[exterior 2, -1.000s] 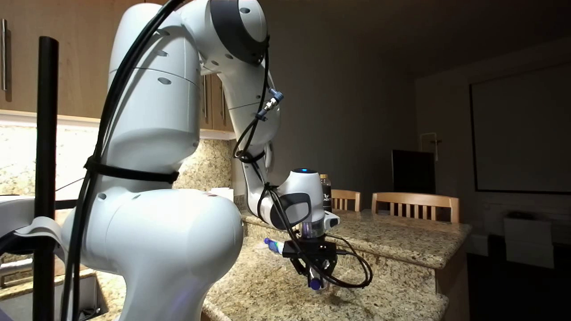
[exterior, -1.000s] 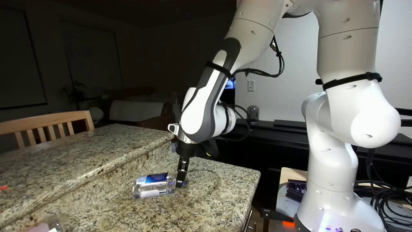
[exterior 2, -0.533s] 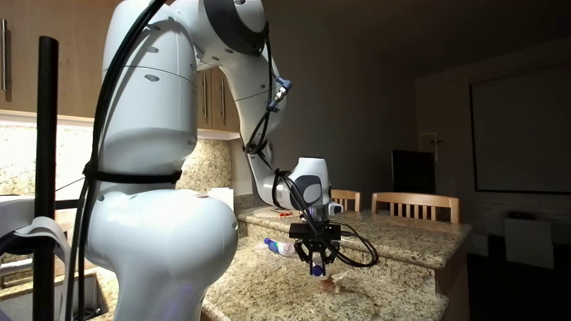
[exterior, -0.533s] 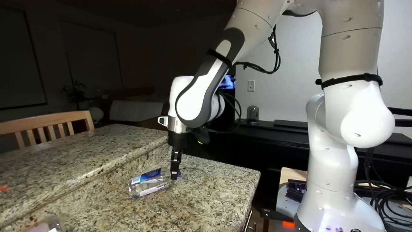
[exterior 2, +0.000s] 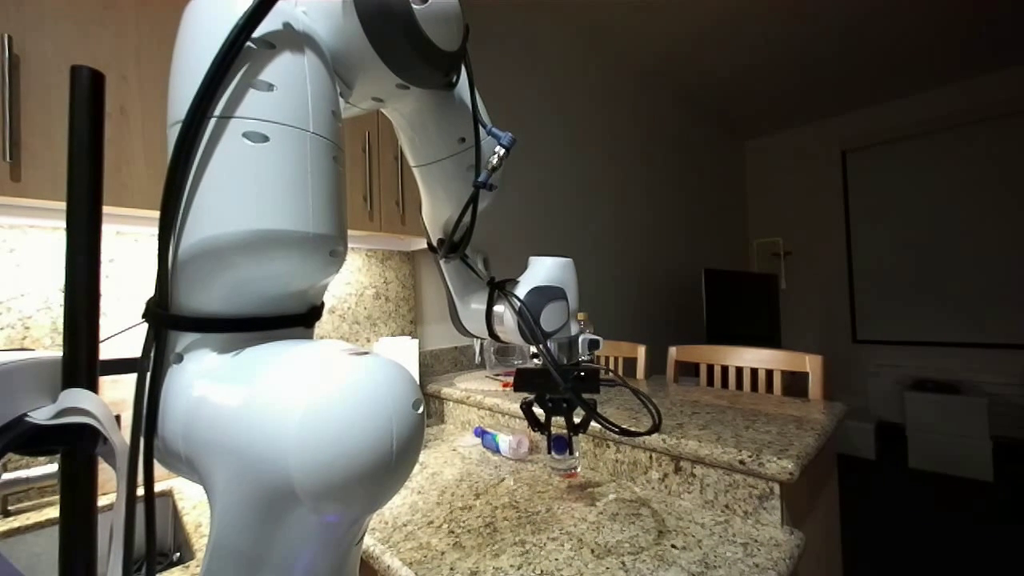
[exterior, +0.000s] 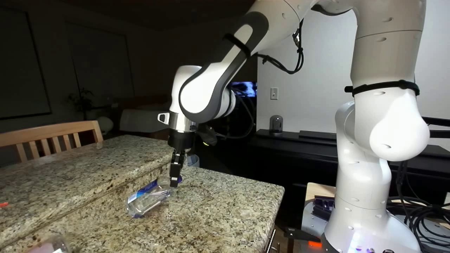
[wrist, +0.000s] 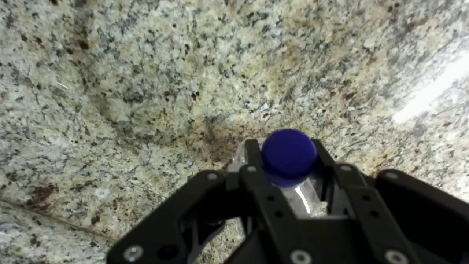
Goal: Put the bottle upright
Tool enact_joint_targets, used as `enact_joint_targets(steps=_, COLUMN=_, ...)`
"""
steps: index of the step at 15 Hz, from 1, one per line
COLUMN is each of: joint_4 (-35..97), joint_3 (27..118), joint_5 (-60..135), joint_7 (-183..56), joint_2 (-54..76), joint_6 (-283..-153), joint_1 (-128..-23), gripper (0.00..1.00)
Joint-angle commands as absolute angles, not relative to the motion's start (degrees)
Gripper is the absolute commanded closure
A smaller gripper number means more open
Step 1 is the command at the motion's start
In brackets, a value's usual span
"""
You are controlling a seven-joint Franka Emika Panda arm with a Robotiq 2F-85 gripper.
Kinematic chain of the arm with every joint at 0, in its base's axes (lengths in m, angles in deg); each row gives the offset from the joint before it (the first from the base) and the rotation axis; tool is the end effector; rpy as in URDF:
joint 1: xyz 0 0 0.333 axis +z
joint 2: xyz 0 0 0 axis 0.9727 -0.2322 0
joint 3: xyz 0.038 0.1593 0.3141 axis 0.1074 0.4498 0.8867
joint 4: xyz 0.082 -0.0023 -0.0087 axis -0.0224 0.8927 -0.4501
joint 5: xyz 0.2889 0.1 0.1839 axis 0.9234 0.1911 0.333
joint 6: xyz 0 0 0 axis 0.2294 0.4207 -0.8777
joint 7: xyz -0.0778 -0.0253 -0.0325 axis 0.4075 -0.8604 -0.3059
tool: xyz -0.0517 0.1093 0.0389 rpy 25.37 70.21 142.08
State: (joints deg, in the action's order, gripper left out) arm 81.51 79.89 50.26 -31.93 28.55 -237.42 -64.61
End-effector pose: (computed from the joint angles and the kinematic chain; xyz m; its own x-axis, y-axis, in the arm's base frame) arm 0.4526 0.1181 0.3606 0.8182 0.5287 0.2259 0.5445 -0.8387 -0.0090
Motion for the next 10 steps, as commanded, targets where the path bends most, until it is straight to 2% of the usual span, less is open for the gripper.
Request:
enact_joint_targets(steps=1, joint_4=78.93, joint_3=81.26, joint_5=48.74, joint_7=-35.35, joint_2=28.73, joint_6=-235.31, joint_1=-66.44, gripper=0.85)
enact_joint_targets(steps=10, joint_4=69.97, joint_3=81.04, joint_5=41.32, joint_7=-47.21, joint_2=21.72, joint_6=-227.6, joint_1=-68.58, gripper=0.85)
